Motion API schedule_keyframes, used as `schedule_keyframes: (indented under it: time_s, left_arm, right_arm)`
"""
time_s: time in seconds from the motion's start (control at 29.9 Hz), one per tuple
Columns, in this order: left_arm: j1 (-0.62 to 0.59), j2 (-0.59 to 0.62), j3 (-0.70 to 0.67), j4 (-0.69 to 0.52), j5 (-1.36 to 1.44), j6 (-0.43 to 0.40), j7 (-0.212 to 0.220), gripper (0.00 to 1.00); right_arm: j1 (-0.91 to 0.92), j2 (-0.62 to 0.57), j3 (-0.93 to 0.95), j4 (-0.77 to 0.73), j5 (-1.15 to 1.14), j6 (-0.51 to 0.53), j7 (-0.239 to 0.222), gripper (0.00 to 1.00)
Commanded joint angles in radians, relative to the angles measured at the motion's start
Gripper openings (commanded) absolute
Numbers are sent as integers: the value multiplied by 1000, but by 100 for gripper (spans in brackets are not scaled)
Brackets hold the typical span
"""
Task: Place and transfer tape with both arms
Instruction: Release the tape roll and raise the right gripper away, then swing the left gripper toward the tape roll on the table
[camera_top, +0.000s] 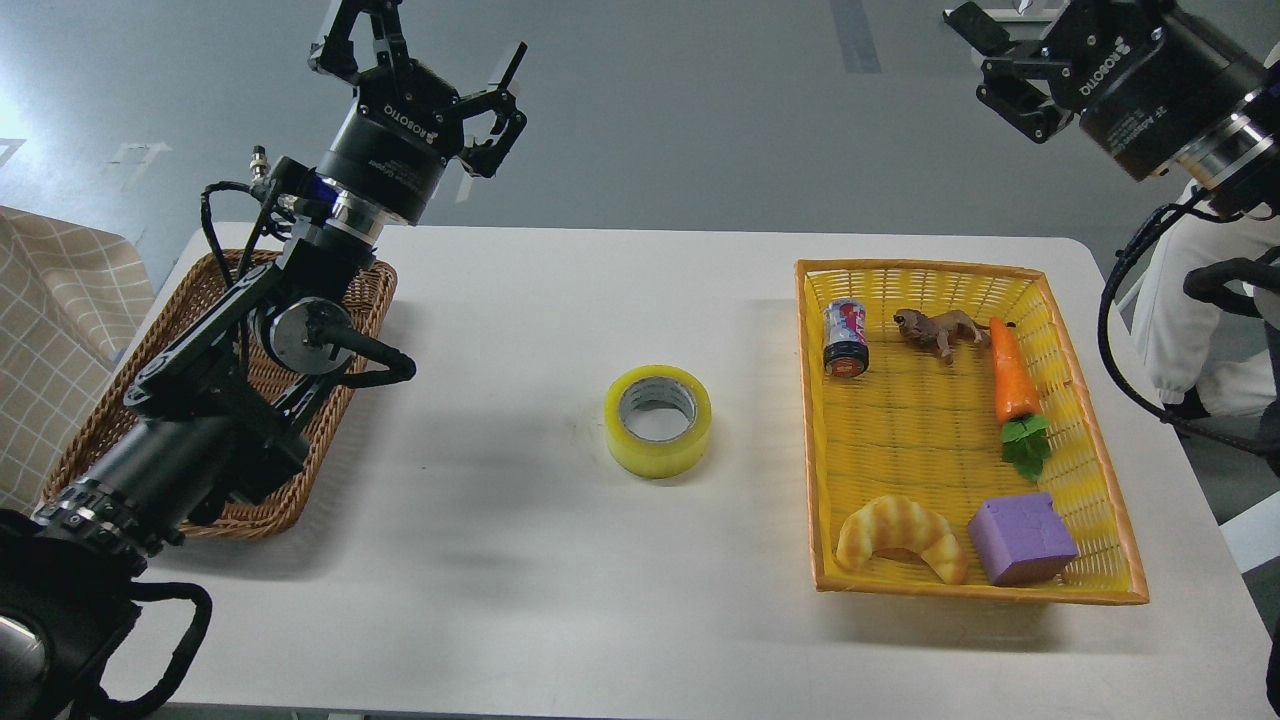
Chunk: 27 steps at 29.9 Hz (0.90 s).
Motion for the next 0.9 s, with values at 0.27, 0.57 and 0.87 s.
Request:
schedule_keyframes:
  time_s: [0.27, 0.57, 0.87]
  left_arm:
    - [-21, 0, -1, 3, 111, 0, -1, 98]
    - [-43, -5, 1, 2, 252, 0, -1, 98]
    - [-73, -3, 5, -26, 583, 41, 2, 98]
  right_arm:
    - [-28, 205, 90, -68, 286, 0, -10, 100]
    - [-48, 208, 85, -126, 565, 0, -39, 100]
    - [-109, 221, 84, -116, 576, 0, -87, 100]
